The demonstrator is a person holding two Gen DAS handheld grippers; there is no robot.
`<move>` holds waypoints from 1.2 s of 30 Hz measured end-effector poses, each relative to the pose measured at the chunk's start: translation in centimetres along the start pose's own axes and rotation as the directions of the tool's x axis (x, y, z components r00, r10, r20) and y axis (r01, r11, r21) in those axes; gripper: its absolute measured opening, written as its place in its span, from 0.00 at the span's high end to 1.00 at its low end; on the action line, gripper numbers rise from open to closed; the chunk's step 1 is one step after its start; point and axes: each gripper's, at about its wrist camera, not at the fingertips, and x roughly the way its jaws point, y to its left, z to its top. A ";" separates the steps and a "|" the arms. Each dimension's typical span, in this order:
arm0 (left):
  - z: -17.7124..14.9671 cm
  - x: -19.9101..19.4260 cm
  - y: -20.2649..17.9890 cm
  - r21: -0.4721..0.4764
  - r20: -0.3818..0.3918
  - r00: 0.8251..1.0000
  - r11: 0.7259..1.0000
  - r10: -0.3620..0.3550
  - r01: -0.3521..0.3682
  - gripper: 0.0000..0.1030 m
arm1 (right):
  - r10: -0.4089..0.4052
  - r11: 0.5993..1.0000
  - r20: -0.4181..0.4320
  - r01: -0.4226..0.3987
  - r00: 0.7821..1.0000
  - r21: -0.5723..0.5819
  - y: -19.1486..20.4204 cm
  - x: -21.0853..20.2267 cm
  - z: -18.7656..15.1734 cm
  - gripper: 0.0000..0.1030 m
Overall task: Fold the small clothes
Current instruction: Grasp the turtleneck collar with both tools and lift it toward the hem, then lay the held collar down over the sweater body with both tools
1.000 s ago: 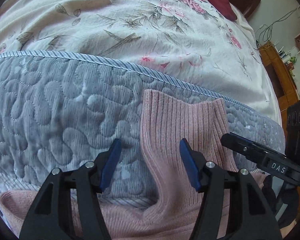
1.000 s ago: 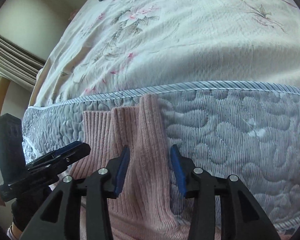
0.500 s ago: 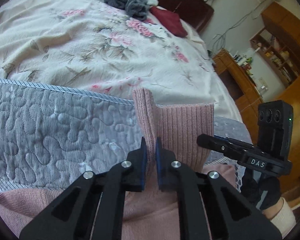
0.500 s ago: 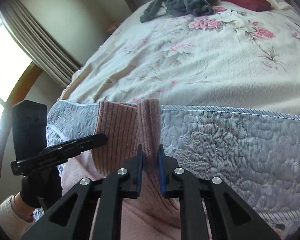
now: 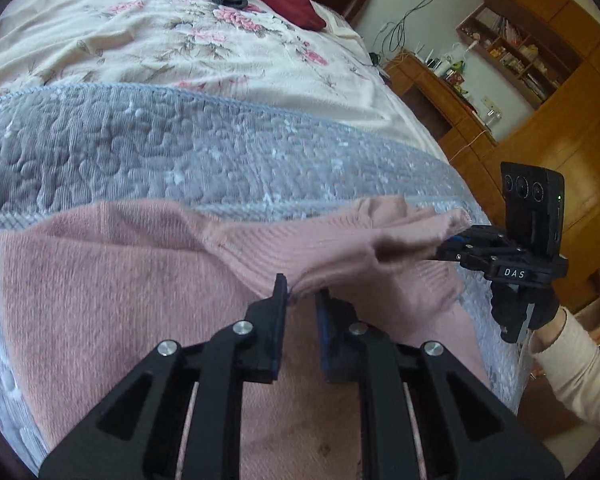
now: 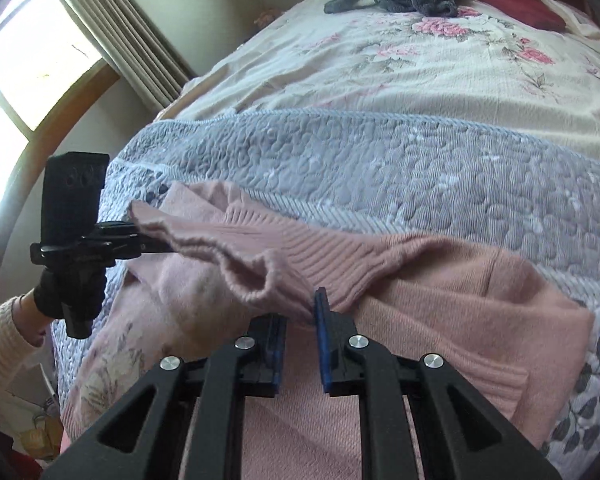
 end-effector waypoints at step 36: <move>3.8 3.3 6.0 -0.326 0.024 0.999 0.945 0.044 -0.034 0.81 | 0.029 0.935 -0.009 -0.024 1.000 0.353 -6.3 3.9 3.2 0.81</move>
